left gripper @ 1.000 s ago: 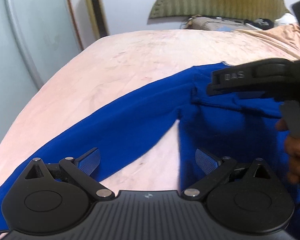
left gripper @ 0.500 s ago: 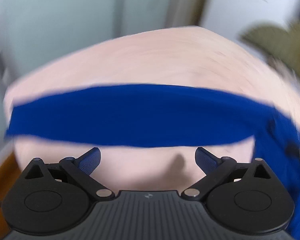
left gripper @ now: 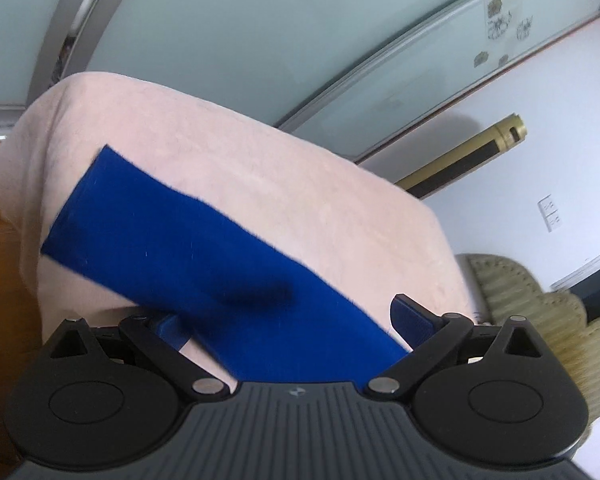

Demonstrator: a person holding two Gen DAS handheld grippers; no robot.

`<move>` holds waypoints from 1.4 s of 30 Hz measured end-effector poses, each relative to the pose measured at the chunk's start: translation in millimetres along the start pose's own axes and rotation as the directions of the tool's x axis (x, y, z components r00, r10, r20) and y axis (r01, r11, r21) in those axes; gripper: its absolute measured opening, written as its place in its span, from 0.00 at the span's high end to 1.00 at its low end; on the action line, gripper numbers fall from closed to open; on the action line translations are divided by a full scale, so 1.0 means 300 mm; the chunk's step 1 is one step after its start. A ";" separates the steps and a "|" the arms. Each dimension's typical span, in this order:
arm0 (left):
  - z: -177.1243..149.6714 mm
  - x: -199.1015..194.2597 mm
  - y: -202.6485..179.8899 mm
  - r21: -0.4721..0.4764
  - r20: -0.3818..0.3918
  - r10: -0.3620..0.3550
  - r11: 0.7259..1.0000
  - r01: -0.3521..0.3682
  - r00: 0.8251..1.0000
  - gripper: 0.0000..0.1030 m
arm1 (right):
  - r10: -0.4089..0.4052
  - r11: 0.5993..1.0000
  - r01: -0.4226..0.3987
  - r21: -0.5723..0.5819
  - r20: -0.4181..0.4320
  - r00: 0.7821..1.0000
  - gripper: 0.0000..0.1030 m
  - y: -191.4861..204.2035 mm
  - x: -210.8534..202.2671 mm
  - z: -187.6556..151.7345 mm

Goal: Fold small clothes

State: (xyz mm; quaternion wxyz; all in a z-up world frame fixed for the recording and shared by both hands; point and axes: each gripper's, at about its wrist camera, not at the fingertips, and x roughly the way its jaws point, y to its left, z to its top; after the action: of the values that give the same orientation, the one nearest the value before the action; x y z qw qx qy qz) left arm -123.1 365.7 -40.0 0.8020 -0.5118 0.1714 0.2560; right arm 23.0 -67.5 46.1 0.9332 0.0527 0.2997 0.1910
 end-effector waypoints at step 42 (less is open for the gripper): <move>-1.182 0.239 -0.974 0.776 -0.599 0.088 -0.181 0.604 0.796 0.87 | -0.412 0.865 0.386 0.322 0.014 0.911 0.12 -0.528 -0.227 -0.104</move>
State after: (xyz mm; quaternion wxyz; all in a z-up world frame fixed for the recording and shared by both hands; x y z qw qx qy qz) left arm 101.7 -40.5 -12.4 0.8700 0.1892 0.3681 -0.2679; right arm 5.4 -240.3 23.8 0.9437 0.1440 0.2921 -0.0583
